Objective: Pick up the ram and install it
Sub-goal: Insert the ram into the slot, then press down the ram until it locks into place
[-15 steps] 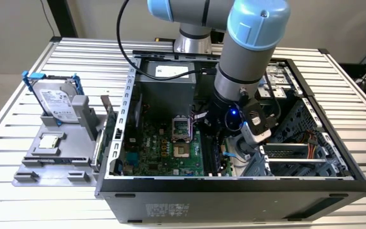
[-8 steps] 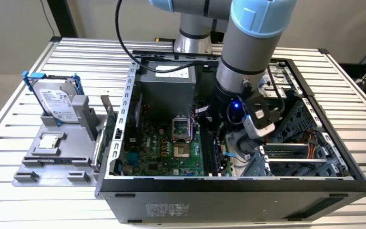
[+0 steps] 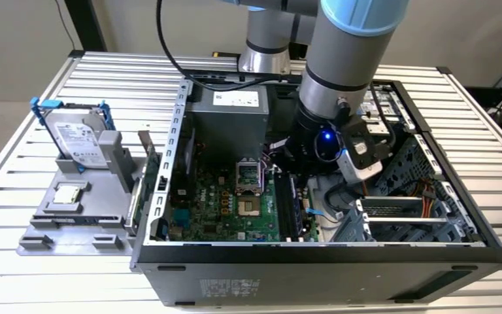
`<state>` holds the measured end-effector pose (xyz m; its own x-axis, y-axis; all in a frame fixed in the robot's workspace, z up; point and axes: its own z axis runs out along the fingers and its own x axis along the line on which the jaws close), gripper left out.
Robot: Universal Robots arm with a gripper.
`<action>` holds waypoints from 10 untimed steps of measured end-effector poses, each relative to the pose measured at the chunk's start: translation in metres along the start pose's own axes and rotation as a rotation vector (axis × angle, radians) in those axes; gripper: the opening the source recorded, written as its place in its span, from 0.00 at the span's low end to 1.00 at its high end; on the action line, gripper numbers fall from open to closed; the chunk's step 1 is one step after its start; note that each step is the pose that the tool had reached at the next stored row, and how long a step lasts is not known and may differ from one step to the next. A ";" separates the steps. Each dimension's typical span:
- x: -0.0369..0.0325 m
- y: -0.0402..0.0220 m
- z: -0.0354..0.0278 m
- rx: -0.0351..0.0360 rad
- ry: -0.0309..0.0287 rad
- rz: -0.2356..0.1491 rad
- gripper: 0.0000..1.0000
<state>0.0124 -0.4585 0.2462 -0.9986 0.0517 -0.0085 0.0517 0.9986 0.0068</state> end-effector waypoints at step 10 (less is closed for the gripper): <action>0.0000 0.0000 -0.0001 0.0006 0.0000 0.000 0.00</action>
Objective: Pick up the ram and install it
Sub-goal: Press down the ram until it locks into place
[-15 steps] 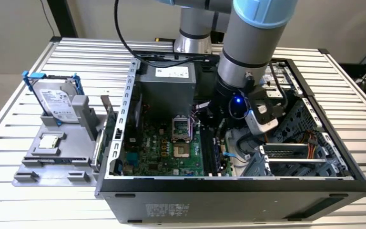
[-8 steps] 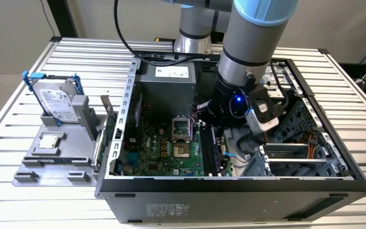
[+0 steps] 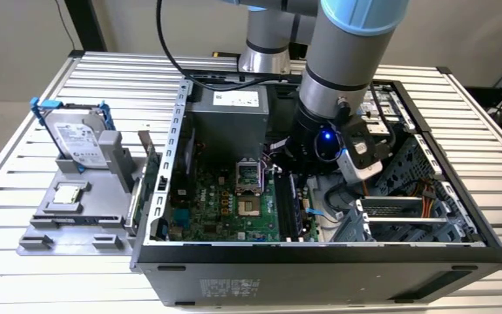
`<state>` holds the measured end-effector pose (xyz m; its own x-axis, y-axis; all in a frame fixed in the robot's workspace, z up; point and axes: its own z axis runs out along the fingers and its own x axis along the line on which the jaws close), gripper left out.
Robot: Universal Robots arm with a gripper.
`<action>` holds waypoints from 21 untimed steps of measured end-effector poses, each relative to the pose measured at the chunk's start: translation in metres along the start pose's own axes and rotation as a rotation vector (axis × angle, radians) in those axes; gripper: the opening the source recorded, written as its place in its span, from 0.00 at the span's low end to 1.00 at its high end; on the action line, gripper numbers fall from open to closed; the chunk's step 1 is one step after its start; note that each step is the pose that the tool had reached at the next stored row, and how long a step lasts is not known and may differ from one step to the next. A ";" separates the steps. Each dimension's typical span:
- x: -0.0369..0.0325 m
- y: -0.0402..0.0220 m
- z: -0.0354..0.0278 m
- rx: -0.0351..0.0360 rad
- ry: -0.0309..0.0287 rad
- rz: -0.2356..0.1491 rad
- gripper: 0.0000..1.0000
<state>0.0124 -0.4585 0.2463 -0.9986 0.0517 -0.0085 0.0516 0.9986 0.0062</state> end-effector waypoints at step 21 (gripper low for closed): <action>0.0000 -0.0022 0.0000 -0.0415 0.0047 -0.099 0.00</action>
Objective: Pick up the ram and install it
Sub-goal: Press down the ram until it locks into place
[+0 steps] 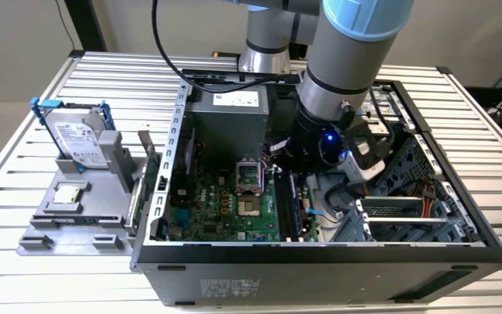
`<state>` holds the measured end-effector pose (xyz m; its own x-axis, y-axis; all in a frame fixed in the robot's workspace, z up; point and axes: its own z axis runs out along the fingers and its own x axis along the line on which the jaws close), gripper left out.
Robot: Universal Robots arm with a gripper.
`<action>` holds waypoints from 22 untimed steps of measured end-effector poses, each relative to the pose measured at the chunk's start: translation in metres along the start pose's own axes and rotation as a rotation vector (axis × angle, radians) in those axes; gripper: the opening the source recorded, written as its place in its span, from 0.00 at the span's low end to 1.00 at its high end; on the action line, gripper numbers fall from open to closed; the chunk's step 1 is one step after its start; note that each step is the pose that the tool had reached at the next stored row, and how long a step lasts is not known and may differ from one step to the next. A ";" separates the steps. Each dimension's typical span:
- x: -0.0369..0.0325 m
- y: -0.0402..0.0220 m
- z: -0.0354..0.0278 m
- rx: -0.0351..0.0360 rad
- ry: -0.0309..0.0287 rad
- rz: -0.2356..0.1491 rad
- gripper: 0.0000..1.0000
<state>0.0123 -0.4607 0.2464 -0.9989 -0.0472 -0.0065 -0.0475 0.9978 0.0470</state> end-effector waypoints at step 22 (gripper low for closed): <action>0.0000 0.0000 0.0001 -0.0013 0.0185 -0.399 0.00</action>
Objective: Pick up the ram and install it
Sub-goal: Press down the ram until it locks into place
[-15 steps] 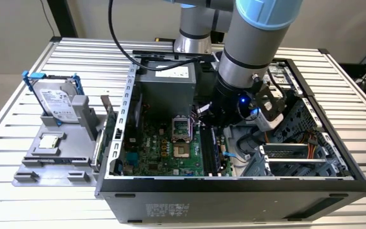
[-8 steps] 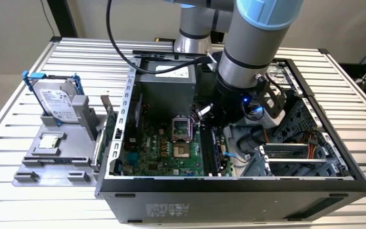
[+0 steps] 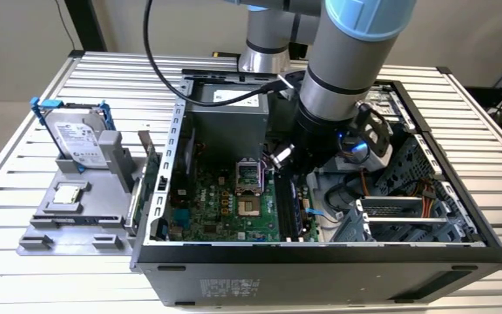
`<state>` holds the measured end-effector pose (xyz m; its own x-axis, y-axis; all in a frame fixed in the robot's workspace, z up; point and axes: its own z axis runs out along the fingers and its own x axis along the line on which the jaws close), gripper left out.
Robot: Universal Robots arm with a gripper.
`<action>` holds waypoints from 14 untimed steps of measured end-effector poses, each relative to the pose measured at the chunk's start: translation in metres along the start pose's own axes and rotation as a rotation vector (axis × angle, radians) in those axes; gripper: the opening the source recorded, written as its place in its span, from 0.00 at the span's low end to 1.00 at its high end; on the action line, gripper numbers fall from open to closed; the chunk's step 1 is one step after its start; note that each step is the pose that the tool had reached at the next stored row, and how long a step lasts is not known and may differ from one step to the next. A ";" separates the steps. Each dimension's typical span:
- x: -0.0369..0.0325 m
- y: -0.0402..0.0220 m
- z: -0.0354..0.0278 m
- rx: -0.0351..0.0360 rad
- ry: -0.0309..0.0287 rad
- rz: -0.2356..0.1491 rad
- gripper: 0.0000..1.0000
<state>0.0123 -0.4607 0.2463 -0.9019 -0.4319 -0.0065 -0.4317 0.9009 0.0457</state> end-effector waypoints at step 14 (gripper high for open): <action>-0.0001 -0.0001 -0.0001 0.0075 0.0089 -0.255 0.00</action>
<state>0.0124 -0.4607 0.2464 -0.7634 -0.6459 -0.0081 -0.6457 0.7627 0.0363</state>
